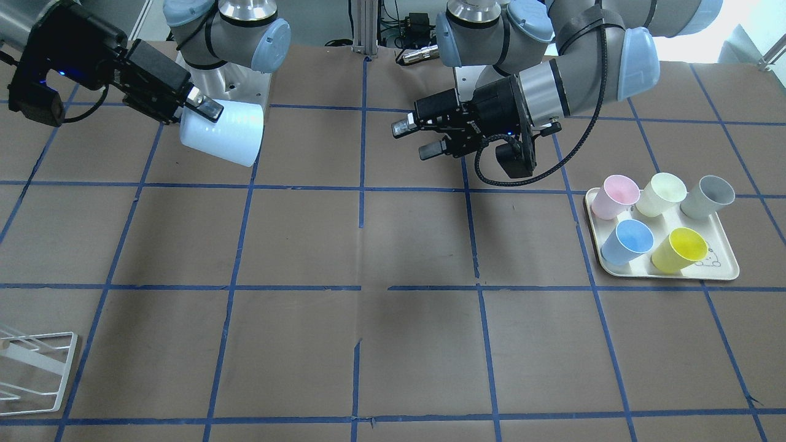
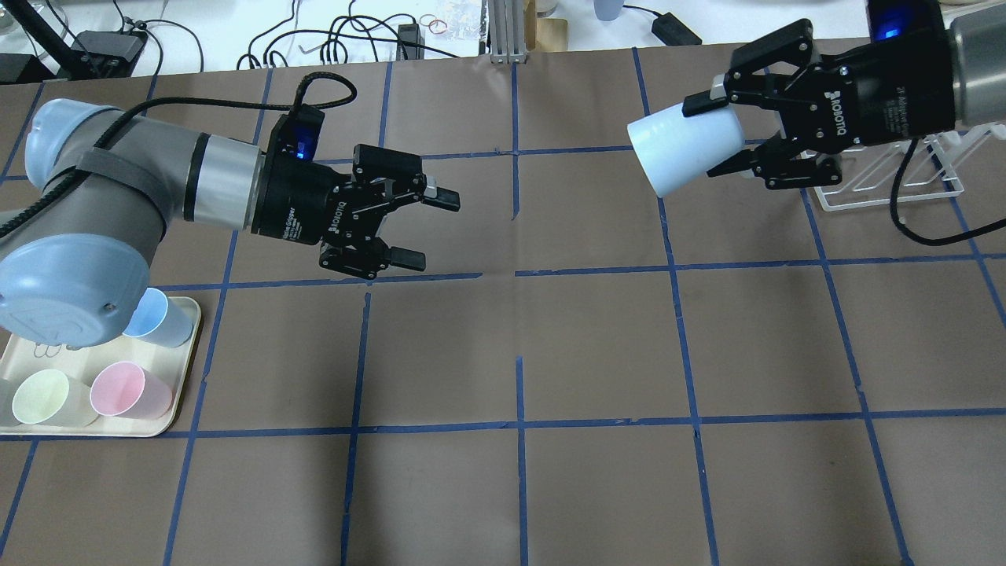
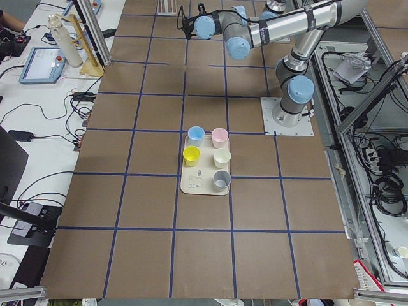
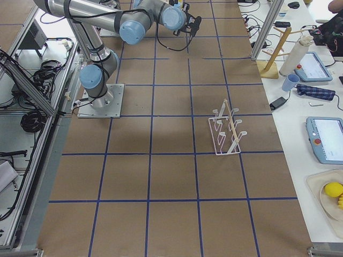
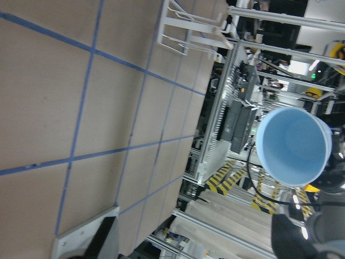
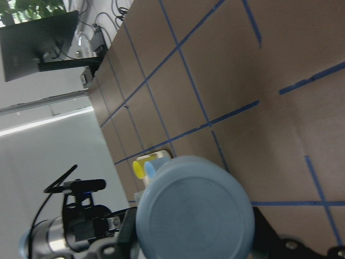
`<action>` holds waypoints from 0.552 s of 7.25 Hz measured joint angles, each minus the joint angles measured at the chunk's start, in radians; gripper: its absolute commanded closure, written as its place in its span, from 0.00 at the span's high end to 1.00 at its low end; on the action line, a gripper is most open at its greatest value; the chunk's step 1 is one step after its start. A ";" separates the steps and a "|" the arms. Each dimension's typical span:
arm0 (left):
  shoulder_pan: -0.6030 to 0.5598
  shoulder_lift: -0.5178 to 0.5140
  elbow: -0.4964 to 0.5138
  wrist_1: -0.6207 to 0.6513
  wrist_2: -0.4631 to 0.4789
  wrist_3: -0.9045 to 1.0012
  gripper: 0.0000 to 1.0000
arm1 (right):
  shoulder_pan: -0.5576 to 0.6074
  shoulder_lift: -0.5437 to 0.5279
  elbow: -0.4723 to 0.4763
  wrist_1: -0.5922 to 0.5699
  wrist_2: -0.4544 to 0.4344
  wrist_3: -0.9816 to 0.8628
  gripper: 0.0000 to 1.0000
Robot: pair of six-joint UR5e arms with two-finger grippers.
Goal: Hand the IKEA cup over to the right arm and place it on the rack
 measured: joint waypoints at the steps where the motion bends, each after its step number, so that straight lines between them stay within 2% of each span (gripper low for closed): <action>1: -0.003 -0.010 0.021 0.058 0.140 -0.012 1.00 | -0.003 0.001 -0.016 -0.033 -0.121 -0.058 0.25; 4: -0.044 -0.043 0.189 0.064 0.569 -0.016 1.00 | -0.016 0.042 -0.031 -0.160 -0.473 -0.370 0.25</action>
